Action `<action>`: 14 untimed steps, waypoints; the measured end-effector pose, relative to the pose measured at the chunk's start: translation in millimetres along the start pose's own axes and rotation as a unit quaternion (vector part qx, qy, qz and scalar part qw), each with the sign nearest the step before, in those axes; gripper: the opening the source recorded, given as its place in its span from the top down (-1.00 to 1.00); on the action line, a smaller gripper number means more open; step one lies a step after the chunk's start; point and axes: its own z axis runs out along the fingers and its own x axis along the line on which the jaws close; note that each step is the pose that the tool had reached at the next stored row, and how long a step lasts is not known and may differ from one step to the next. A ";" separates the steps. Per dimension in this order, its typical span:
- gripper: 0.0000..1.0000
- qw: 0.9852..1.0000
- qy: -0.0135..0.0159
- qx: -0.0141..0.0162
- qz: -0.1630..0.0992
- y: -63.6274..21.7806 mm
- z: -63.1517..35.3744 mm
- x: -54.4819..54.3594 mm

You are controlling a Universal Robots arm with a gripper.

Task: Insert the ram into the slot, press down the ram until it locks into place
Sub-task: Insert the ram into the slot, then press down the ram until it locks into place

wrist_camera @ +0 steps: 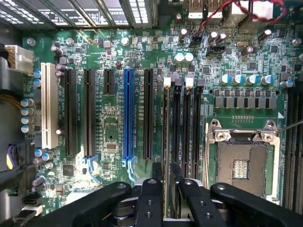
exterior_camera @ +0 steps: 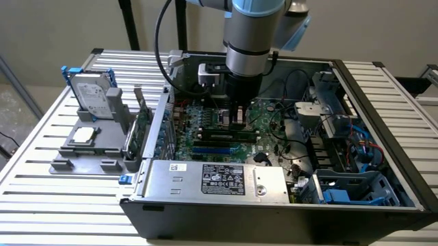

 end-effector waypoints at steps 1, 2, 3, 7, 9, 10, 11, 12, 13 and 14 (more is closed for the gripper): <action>0.56 1.000 0.000 0.000 0.000 0.1 -3.0 0.1; 0.56 1.000 0.000 0.000 0.000 0.2 -5.4 0.3; 0.56 1.000 0.000 0.000 0.000 0.2 -7.0 0.4; 0.79 1.000 0.000 0.000 0.000 0.2 -7.1 0.3; 0.79 1.000 0.000 0.000 0.000 0.2 -7.1 0.3; 0.79 1.000 0.000 0.000 0.000 0.2 -7.1 0.4; 0.79 1.000 0.000 0.000 0.000 0.2 -7.1 0.3; 0.79 1.000 0.000 0.000 0.000 0.2 -7.1 0.4; 0.79 1.000 0.000 0.000 0.000 0.2 -7.1 0.3; 0.79 1.000 0.000 0.000 0.000 0.2 -7.1 0.3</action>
